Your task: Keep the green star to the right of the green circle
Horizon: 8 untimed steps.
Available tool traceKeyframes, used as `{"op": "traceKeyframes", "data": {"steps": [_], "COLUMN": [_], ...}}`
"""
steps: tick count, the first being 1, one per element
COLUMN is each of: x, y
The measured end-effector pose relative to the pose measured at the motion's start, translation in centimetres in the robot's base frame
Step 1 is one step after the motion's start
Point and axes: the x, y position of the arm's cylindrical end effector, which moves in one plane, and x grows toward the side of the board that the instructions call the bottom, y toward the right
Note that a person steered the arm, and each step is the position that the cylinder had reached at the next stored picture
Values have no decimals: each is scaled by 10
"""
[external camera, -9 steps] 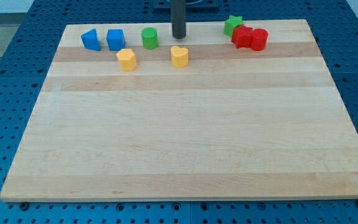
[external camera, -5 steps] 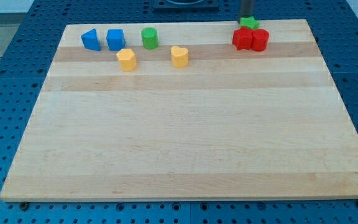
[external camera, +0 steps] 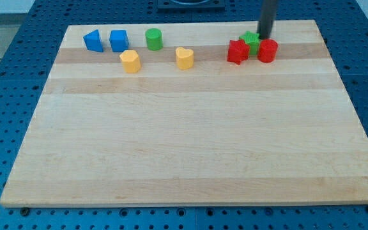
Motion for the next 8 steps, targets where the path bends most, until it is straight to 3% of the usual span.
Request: {"op": "traceKeyframes", "data": {"steps": [1,2,4,8], "x": [23,32,34,22], "y": [11,-29,-92,-123]}}
